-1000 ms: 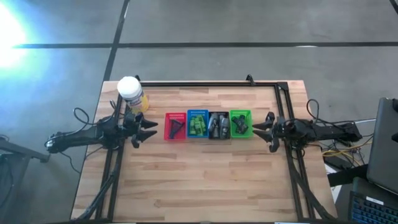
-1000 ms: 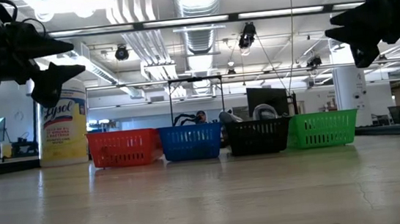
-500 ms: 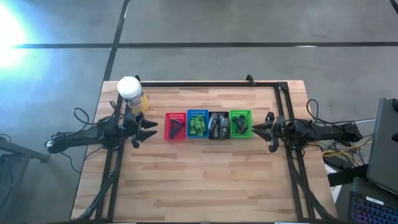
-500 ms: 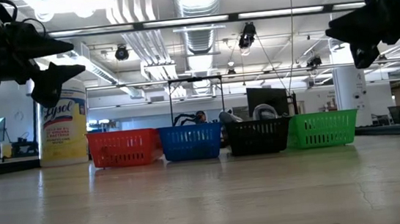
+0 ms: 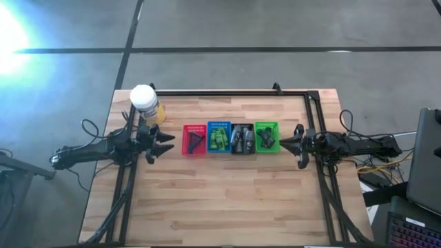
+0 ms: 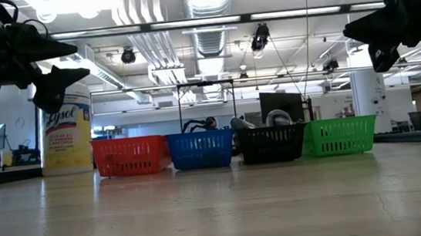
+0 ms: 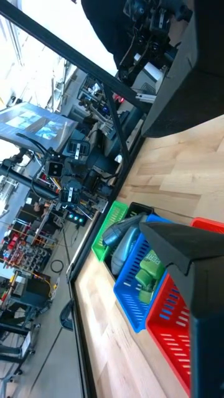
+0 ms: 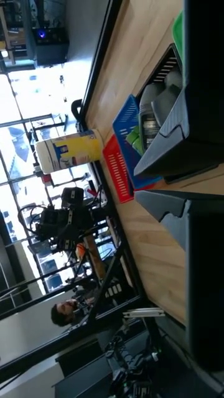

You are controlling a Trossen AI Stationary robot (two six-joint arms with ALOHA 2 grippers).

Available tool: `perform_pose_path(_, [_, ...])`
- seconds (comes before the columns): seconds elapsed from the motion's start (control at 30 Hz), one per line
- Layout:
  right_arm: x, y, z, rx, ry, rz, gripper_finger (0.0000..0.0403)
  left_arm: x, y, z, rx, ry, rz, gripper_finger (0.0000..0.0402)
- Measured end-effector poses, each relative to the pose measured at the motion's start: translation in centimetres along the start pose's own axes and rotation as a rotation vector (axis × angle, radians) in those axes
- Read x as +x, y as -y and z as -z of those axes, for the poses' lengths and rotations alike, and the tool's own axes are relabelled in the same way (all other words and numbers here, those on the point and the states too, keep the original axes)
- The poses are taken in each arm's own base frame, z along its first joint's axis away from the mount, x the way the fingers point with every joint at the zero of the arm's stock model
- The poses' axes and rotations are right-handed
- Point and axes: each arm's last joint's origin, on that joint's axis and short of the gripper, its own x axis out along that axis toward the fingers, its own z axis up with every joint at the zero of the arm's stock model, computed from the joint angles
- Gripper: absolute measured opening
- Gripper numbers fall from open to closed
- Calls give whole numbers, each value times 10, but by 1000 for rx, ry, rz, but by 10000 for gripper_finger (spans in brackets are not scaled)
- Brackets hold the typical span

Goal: Pick & Place Travel size toiletries
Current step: Return to Home Position

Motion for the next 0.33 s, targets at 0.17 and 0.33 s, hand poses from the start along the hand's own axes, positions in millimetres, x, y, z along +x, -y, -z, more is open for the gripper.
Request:
perform_pose_path(0.17, [0,0,0,0,0,0,50,0,0,0,0,0,-1,238])
perform_pose_path(0.33, [0,0,0,0,0,0,65,0,0,0,0,0,-1,239])
